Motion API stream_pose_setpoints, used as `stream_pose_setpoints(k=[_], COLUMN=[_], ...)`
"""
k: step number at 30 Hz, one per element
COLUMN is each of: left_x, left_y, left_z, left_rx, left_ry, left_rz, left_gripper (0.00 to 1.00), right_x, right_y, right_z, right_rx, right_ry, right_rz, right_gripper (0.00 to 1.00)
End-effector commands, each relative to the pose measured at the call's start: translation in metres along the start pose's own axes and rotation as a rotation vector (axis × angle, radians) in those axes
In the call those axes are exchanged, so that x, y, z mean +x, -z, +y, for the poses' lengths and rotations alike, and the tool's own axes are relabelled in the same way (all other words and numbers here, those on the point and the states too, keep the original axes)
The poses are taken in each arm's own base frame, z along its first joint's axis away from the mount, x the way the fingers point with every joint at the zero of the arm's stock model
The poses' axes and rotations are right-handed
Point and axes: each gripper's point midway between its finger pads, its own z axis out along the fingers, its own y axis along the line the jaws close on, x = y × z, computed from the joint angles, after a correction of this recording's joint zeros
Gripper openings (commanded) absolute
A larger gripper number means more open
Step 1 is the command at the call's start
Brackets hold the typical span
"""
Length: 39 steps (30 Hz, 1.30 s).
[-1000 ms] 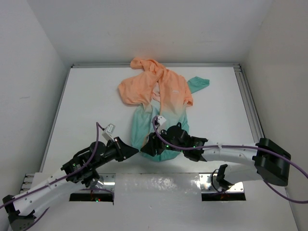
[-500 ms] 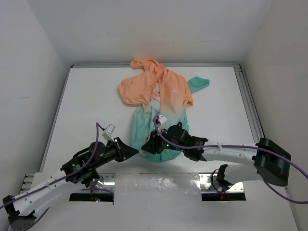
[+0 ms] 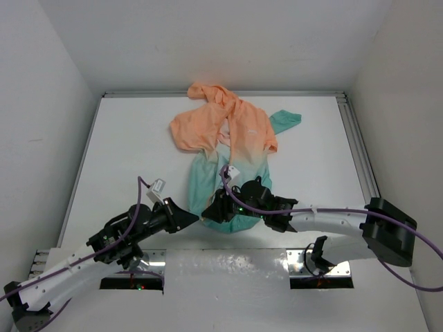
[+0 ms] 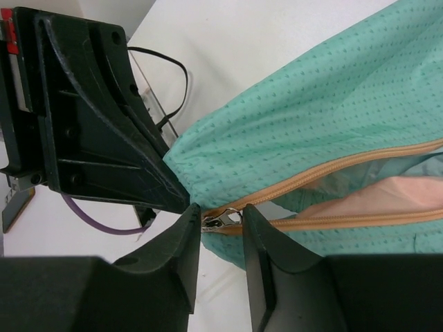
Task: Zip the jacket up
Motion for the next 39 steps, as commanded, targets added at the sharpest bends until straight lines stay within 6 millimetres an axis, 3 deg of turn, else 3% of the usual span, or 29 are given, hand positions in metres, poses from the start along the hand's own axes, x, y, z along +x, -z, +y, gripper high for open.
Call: stream_pose_setpoints(k=[1, 6, 14, 25, 39], left_x=[-0.009, -0.010, -0.010, -0.004, 0.001], left_y=[0.003, 0.003, 0.003, 0.004, 0.013], left_z=[-0.021, -0.021, -0.020, -0.014, -0.002], left_rx=[0.077, 0.077, 0.069, 0.055, 0.007], left_ry=[-0.004, -0.003, -0.006, 0.004, -0.004], left_rz=[-0.031, -0.035, -0.034, -0.013, 0.007], left_gripper=[0.00, 0.00, 0.00, 0.00, 0.00], right_x=[-0.011, -0.009, -0.011, -0.023, -0.069], right_y=[-0.002, -0.001, 0.003, 0.008, 0.011], right_z=[0.017, 0.015, 0.013, 0.007, -0.050], right_rx=[-0.075, -0.075, -0.069, -0.035, 0.309], right_ry=[-0.005, -0.015, -0.026, -0.016, 0.074], right_rz=[-0.040, -0.045, -0.068, -0.148, -0.332], right_gripper=[0.29, 0.22, 0.01, 0.00, 0.00])
